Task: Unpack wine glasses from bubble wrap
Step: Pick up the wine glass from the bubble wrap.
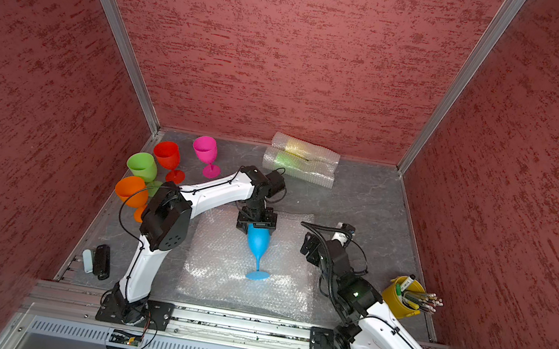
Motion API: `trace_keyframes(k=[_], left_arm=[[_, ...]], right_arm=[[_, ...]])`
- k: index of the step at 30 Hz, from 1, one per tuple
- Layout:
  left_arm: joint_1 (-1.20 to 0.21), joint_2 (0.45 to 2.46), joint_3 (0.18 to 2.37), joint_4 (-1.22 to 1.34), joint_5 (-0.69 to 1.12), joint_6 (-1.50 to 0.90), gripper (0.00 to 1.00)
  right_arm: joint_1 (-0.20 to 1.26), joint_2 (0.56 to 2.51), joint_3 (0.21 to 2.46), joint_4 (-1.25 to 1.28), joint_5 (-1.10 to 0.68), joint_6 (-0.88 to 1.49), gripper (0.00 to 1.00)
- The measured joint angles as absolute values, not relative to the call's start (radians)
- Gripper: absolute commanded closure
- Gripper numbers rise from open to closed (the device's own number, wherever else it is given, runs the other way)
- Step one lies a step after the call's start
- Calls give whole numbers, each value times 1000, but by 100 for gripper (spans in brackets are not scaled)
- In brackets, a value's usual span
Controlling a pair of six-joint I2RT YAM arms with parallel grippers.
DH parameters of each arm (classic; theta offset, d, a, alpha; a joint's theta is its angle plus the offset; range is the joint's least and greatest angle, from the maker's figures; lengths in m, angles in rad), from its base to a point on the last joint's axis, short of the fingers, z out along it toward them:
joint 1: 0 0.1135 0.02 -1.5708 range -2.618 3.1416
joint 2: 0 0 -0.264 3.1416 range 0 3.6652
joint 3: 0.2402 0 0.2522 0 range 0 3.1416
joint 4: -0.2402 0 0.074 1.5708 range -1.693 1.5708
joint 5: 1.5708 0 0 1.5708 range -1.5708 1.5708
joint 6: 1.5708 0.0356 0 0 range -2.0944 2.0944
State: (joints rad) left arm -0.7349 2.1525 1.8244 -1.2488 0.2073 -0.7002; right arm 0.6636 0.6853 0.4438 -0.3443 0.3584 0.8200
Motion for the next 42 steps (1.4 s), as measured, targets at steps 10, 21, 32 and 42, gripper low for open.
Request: trace_keyframes(k=[10,21,32,42], left_arm=[[-727,2034,1724,-1215,200,-702,21],[-729,1695,1695,-1163,46,-695,30],[-765,1470,1378,-828,-218,-531,39],[-731,1311,1124,-308,-308,-307,36]], right_arm=[[664,659,445,-357,359,825,10],[664,627,475,-393,359,814,10],[664,635,513,-396,363,774,10],[664,662,513,-375,360,749,9]])
